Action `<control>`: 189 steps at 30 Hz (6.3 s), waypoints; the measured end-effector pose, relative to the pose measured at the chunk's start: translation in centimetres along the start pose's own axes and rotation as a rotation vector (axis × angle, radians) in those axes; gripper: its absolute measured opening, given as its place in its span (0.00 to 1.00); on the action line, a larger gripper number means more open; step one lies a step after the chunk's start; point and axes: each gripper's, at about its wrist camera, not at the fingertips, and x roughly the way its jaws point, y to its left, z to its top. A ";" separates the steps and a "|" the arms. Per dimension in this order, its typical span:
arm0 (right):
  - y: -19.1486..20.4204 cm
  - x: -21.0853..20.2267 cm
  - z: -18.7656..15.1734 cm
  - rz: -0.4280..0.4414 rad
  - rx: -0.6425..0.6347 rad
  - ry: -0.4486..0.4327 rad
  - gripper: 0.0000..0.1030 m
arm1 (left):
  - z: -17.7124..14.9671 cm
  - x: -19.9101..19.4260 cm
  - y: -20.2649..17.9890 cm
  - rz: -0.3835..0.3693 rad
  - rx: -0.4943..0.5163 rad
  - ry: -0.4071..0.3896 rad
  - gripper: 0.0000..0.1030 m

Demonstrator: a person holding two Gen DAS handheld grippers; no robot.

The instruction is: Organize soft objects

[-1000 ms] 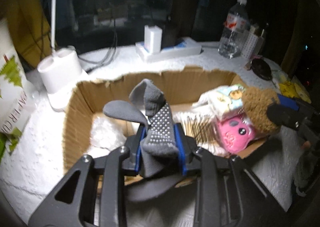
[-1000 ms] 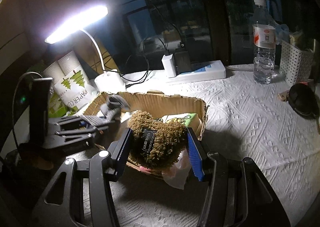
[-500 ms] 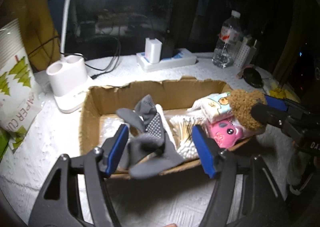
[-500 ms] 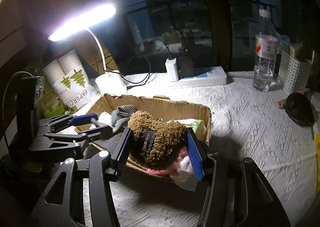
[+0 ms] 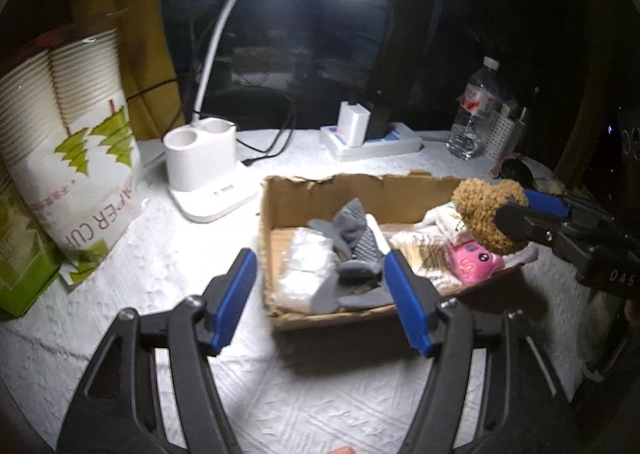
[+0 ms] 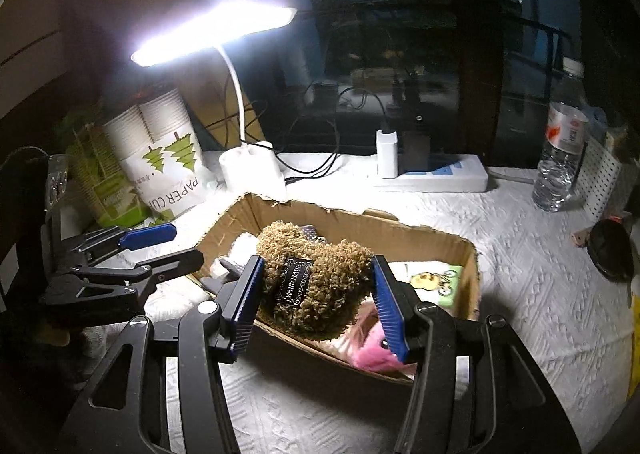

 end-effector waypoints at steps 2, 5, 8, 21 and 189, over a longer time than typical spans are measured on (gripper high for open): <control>0.5 0.6 0.3 0.001 -0.011 0.009 0.54 | -0.1 -0.2 0.8 0.000 -0.012 -0.009 0.66; 1.1 1.4 0.6 0.005 -0.024 0.019 0.54 | -0.2 -0.2 1.8 0.010 -0.025 -0.015 0.66; 1.7 2.3 1.0 0.012 -0.033 0.026 0.54 | -0.3 -0.3 2.6 0.021 -0.032 -0.021 0.66; 3.9 7.6 2.3 0.074 -0.027 0.057 0.55 | -0.2 -0.6 5.5 0.051 -0.050 -0.037 0.66; 7.2 -25.1 -4.2 -0.273 -0.043 -0.380 0.78 | -3.2 -24.3 -9.9 0.010 0.123 -0.464 0.98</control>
